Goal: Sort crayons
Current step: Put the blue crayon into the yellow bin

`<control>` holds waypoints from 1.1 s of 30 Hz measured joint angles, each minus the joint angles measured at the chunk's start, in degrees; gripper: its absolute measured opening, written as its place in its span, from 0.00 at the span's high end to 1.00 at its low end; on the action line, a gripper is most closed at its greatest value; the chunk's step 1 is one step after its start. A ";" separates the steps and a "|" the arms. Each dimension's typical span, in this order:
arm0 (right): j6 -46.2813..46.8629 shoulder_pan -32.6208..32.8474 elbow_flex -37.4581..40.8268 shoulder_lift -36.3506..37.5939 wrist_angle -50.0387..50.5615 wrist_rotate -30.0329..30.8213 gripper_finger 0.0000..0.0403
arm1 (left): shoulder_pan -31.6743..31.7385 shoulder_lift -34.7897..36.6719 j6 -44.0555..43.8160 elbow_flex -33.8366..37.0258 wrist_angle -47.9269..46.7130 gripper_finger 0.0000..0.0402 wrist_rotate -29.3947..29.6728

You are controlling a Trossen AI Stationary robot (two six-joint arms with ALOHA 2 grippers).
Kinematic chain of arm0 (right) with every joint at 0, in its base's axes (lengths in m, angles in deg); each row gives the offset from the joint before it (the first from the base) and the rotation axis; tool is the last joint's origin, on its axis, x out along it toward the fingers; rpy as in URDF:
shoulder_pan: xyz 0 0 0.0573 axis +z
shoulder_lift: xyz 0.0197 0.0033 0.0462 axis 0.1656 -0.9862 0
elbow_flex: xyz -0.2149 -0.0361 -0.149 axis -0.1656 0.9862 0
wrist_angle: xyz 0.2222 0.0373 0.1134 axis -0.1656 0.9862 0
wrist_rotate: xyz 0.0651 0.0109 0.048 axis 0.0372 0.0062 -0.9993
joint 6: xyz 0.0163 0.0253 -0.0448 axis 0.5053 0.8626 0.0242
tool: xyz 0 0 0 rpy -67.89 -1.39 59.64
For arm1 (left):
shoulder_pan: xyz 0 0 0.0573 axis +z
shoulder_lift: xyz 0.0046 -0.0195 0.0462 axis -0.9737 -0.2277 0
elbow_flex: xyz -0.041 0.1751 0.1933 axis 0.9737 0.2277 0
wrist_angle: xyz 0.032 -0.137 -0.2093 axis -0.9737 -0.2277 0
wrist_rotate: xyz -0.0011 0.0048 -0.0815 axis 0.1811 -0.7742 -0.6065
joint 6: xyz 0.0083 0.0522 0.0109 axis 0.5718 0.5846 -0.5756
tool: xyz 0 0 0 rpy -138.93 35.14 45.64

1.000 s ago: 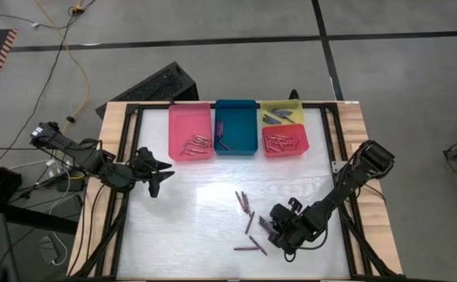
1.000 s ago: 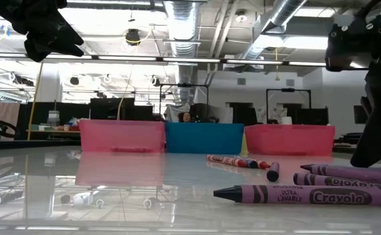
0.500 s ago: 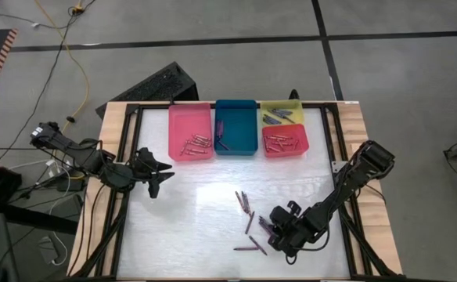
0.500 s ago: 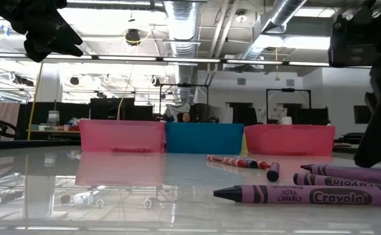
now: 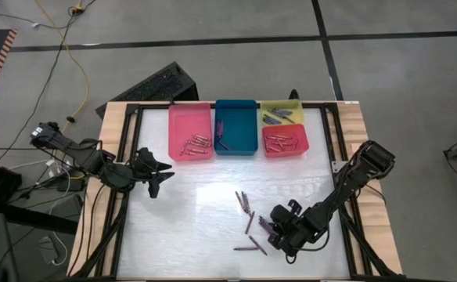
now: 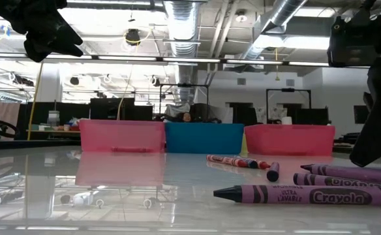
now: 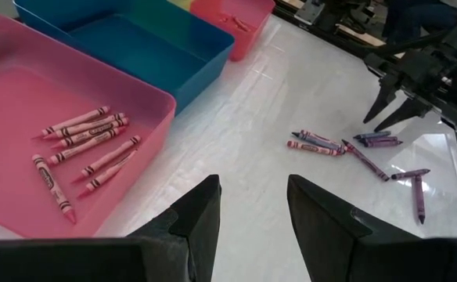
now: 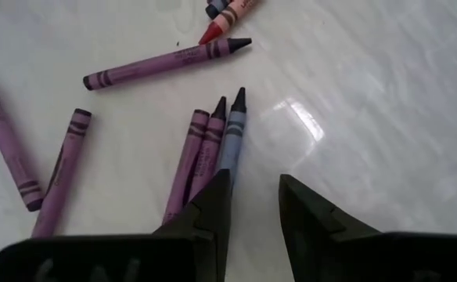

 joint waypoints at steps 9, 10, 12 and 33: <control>-0.02 0.13 -0.26 -4.50 -0.91 0.32 0.73 | -0.02 0.00 -0.04 0.00 -0.22 0.65 0.00; 0.00 0.15 -0.26 -5.07 -1.01 0.30 0.73 | -0.02 0.02 -0.04 -0.01 -0.22 0.65 0.02; 0.00 0.17 -0.24 -5.44 -0.93 0.20 0.73 | -0.01 0.00 -0.04 -0.02 -0.21 0.65 0.01; -4.20 0.04 -6.38 -1.99 6.53 7.19 0.74 | -0.02 0.00 -0.55 0.00 0.04 0.65 0.19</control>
